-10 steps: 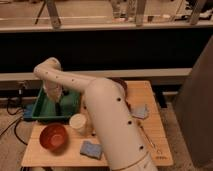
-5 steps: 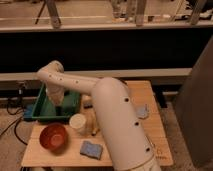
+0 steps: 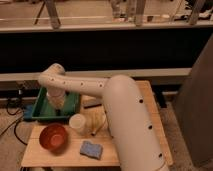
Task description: Wipe red bowl with brush
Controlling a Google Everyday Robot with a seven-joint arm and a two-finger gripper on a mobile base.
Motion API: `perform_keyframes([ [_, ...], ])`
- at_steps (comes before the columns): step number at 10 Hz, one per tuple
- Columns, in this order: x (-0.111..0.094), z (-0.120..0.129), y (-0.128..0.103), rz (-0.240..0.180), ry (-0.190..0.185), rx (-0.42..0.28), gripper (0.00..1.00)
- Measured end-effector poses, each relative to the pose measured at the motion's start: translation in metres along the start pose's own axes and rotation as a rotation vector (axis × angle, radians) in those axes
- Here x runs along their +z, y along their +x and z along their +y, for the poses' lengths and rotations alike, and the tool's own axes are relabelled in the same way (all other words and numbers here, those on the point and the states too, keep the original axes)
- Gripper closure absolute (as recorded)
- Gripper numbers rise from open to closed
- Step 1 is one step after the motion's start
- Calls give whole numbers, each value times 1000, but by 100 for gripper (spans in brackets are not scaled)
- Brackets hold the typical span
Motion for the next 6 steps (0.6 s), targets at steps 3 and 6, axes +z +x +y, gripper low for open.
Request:
perform_keyframes([
  [3, 2, -10, 30, 28, 38, -19, 61],
  [6, 6, -22, 51, 52, 76, -44, 31],
])
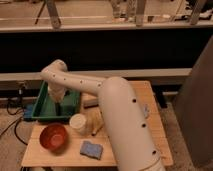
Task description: Wipe red bowl with brush
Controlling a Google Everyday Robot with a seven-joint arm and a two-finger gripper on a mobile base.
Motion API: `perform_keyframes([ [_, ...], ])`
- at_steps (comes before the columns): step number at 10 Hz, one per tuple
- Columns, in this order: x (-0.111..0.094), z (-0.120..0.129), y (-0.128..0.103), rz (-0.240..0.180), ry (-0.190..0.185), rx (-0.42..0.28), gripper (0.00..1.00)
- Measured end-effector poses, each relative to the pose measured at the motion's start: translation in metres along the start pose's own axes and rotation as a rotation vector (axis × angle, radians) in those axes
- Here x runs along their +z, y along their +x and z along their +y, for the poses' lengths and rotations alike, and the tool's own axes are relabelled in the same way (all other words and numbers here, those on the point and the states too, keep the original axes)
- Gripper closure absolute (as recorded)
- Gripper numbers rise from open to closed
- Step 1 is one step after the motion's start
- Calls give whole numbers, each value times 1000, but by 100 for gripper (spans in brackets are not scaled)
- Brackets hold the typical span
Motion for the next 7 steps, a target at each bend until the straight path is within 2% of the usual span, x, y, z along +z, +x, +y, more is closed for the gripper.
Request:
perform_keyframes([
  [1, 1, -3, 5, 6, 10, -7, 23],
  [2, 2, -6, 10, 9, 24, -13, 20],
  [5, 7, -16, 19, 17, 62, -20, 20],
  [7, 13, -22, 25, 26, 65, -28, 20],
])
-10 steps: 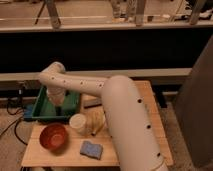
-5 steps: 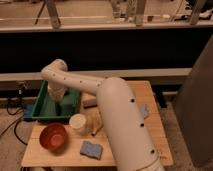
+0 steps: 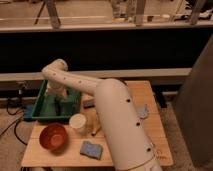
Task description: Wipe red bowl with brush
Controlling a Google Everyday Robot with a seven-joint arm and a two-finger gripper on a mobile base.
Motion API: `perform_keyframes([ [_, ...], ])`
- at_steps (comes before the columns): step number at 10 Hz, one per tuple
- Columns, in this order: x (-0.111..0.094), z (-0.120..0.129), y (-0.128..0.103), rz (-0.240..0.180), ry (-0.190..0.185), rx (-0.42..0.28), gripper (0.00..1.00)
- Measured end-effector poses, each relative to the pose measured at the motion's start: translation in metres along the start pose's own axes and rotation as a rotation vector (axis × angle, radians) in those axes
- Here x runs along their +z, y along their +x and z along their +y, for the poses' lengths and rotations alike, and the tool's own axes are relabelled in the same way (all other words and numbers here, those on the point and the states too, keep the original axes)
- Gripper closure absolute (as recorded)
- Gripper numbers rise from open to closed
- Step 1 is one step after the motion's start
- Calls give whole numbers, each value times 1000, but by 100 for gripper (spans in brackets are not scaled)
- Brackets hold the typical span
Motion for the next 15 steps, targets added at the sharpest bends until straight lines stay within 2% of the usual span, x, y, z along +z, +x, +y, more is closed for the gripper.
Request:
perform_keyframes([
  [4, 19, -5, 11, 10, -12, -4, 20],
  [8, 47, 2, 11, -15, -50, -6, 21],
  [9, 51, 6, 11, -21, -57, -4, 28],
  [12, 53, 13, 11, -29, -78, 2, 58],
  [14, 59, 14, 9, -32, -121, -2, 78],
  [15, 61, 13, 7, -38, -130, -1, 88],
])
